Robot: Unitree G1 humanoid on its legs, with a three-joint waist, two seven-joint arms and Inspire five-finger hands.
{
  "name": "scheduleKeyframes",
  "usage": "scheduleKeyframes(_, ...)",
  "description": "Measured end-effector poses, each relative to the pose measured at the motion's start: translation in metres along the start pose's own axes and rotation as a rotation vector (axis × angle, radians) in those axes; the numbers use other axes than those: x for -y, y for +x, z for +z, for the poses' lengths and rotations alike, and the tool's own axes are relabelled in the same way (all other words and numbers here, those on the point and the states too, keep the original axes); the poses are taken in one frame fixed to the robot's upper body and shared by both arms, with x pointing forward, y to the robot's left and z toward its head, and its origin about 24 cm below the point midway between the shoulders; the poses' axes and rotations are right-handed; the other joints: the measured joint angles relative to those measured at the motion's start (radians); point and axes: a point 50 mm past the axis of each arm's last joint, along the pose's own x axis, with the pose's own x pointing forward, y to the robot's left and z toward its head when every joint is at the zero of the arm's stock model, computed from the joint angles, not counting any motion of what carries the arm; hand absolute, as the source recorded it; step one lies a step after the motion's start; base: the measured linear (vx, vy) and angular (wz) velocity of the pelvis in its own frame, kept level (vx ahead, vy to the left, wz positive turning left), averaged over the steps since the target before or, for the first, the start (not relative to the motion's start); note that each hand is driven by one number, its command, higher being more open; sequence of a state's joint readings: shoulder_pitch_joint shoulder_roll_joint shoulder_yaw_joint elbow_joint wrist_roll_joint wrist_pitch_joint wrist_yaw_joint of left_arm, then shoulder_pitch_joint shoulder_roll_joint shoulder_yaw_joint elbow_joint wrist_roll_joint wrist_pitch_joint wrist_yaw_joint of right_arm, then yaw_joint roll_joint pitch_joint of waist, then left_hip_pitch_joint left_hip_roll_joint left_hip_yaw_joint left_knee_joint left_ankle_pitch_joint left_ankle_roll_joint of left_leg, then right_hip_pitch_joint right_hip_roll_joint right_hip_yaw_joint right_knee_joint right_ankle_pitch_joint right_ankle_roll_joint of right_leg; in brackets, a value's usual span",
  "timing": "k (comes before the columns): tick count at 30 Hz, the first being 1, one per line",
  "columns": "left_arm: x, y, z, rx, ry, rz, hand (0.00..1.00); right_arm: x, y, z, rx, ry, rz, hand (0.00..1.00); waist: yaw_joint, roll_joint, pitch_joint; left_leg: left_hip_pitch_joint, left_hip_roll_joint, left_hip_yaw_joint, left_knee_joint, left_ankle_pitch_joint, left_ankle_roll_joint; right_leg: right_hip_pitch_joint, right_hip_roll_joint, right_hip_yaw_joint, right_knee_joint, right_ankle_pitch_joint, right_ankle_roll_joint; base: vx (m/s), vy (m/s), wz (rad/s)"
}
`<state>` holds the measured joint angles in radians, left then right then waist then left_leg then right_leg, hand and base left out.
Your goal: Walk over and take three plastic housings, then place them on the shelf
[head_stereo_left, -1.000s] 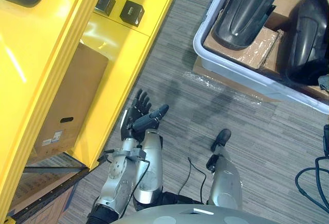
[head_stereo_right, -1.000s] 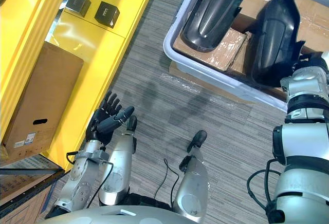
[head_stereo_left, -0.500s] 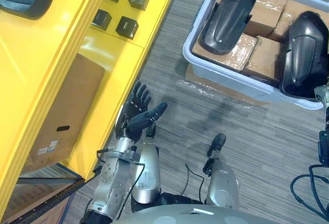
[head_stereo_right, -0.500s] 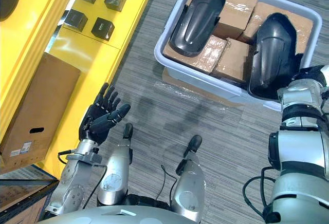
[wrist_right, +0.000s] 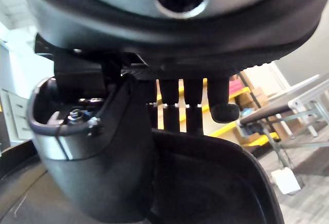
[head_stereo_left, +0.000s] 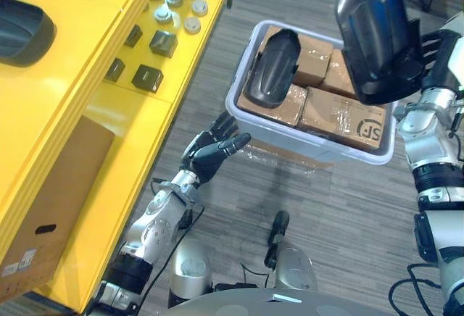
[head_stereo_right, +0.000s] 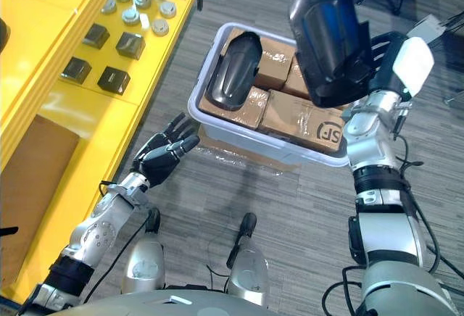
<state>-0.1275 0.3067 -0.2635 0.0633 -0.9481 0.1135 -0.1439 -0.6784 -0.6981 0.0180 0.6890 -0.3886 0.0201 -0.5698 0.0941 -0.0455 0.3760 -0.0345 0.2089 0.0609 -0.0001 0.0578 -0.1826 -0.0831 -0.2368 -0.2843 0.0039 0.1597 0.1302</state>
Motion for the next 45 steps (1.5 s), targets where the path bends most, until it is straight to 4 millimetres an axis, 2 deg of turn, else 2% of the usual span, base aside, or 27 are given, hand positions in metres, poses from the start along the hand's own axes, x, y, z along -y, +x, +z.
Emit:
scheduleKeyframes(5,0.004,0.020,0.012,0.014,-0.117,-0.005,1.00,-0.002,-0.009,0.010,0.094,0.019,-0.018,0.00,-0.024,-0.002,-0.025,0.028,0.000,0.017,-0.025,0.010,-0.001,0.017,0.006,0.014,-0.024,0.008,0.010,0.00,-0.009,-0.07)
scheduleKeyframes(7,0.002,0.026,0.015,0.017,-0.156,0.019,1.00,-0.008,-0.018,0.021,0.132,0.078,-0.025,0.00,-0.047,-0.006,-0.044,0.029,0.000,0.020,-0.027,0.010,-0.001,0.016,0.006,0.016,-0.028,0.009,0.011,0.01,-0.010,-0.09)
scheduleKeyframes(11,0.005,0.037,0.013,0.015,-0.266,0.033,1.00,-0.020,-0.047,0.039,0.205,0.176,-0.035,0.00,-0.057,-0.022,-0.070,0.044,0.004,0.034,-0.038,0.008,-0.004,0.021,0.013,0.025,-0.041,0.011,0.012,0.01,-0.011,-0.09)
scheduleKeyframes(16,0.015,0.043,0.000,0.003,-0.282,0.038,1.00,-0.046,-0.086,0.058,0.214,0.317,0.037,0.00,-0.067,-0.039,-0.093,0.064,0.004,0.049,-0.036,-0.003,-0.007,0.033,0.014,0.038,-0.046,0.012,0.012,0.01,-0.001,-0.07)
scheduleKeyframes(22,0.033,0.060,-0.005,0.021,-0.250,0.059,1.00,-0.061,-0.112,0.079,0.234,0.409,0.108,0.00,-0.071,-0.036,-0.098,0.082,0.003,0.057,-0.033,-0.010,-0.006,0.052,0.015,0.044,-0.054,0.013,0.014,0.00,-0.001,-0.03)
scheduleKeyframes(26,0.040,0.063,-0.007,0.050,-0.264,0.051,1.00,-0.068,-0.124,0.087,0.247,0.441,0.152,0.00,-0.076,-0.030,-0.112,0.080,0.003,0.060,-0.023,-0.017,-0.005,0.053,0.014,0.047,-0.058,0.013,0.014,0.00,0.001,-0.02)
scheduleKeyframes(32,0.048,0.066,-0.002,0.133,-0.298,0.012,1.00,-0.085,-0.155,0.094,0.264,0.470,0.293,0.00,-0.073,-0.013,-0.125,0.081,0.002,0.062,-0.017,-0.022,-0.005,0.056,0.014,0.048,-0.058,0.013,0.014,0.00,0.001,-0.01)
scheduleKeyframes(38,0.045,0.064,0.005,0.212,-0.305,0.021,1.00,-0.090,-0.161,0.094,0.248,0.501,0.301,0.00,-0.072,-0.004,-0.132,0.094,-0.001,0.059,-0.016,-0.025,-0.003,0.072,0.011,0.045,-0.060,0.012,0.015,0.00,0.001,0.01)
scheduleKeyframes(39,0.045,0.064,0.006,0.225,-0.305,0.021,0.00,-0.091,-0.162,0.094,0.246,0.503,0.299,0.00,-0.072,-0.002,-0.134,0.094,-0.002,0.059,-0.015,-0.026,-0.002,0.072,0.010,0.045,-0.061,0.012,0.015,-0.03,0.012,0.00)
scheduleKeyframes(45,0.047,0.065,0.006,0.227,-0.246,0.024,0.00,-0.096,-0.169,0.087,0.217,0.504,0.316,0.00,-0.072,0.003,-0.141,0.093,-0.007,0.058,-0.015,-0.026,-0.002,0.072,0.005,0.044,-0.061,0.013,0.016,-0.01,0.002,0.00)
